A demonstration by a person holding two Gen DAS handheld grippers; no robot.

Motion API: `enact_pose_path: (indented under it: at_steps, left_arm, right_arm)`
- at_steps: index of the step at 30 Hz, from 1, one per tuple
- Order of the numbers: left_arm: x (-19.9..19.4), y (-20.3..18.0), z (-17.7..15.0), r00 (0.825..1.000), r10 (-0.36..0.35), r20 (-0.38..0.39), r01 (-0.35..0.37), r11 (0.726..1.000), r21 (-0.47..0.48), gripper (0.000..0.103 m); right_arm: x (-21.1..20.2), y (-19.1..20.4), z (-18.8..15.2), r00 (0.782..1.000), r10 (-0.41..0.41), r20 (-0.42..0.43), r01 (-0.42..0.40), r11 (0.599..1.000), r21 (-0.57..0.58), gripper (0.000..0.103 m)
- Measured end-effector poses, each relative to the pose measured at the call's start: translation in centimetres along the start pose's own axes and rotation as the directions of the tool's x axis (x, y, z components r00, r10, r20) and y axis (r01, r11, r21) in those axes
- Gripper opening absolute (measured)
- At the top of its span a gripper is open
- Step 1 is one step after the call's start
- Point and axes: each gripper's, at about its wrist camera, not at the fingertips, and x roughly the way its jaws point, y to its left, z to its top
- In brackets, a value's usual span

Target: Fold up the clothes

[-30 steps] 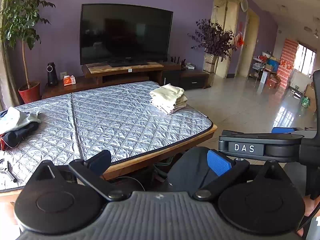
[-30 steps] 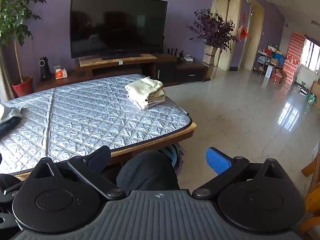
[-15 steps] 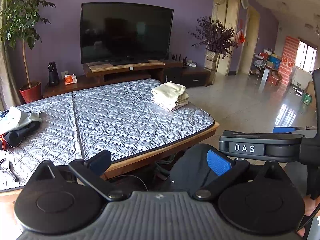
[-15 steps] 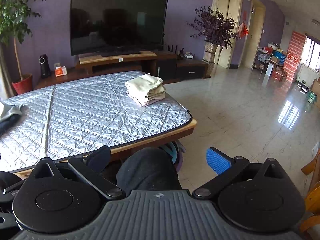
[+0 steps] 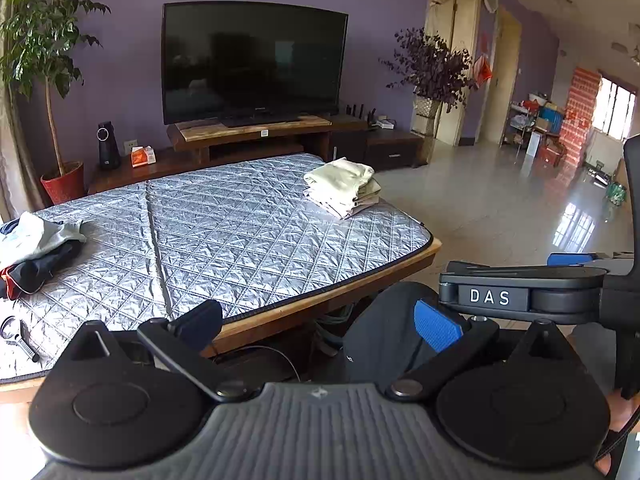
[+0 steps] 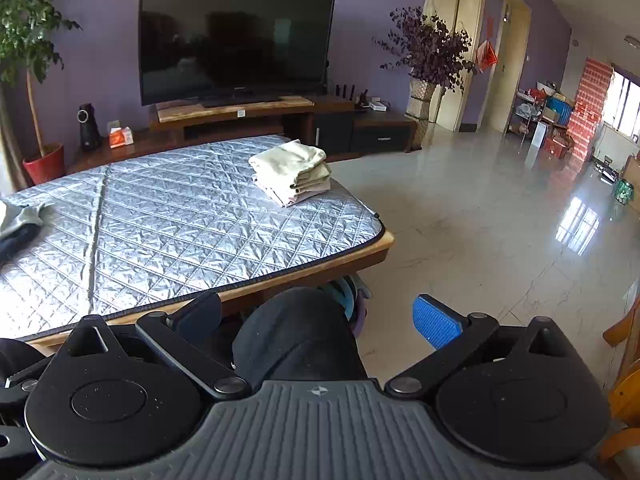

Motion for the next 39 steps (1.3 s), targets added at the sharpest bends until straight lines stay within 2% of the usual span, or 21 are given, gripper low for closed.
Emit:
enact_pose_path:
  at_steps: [39]
  left_arm:
    - [-0.02, -0.63, -0.21, 1.0, 0.02, -0.016, -0.02, 1.0, 0.02, 0.102]
  right_arm:
    - [0.89, -0.21, -0.49, 0.999, 0.006, -0.038, -0.006, 1.0, -0.001, 0.103]
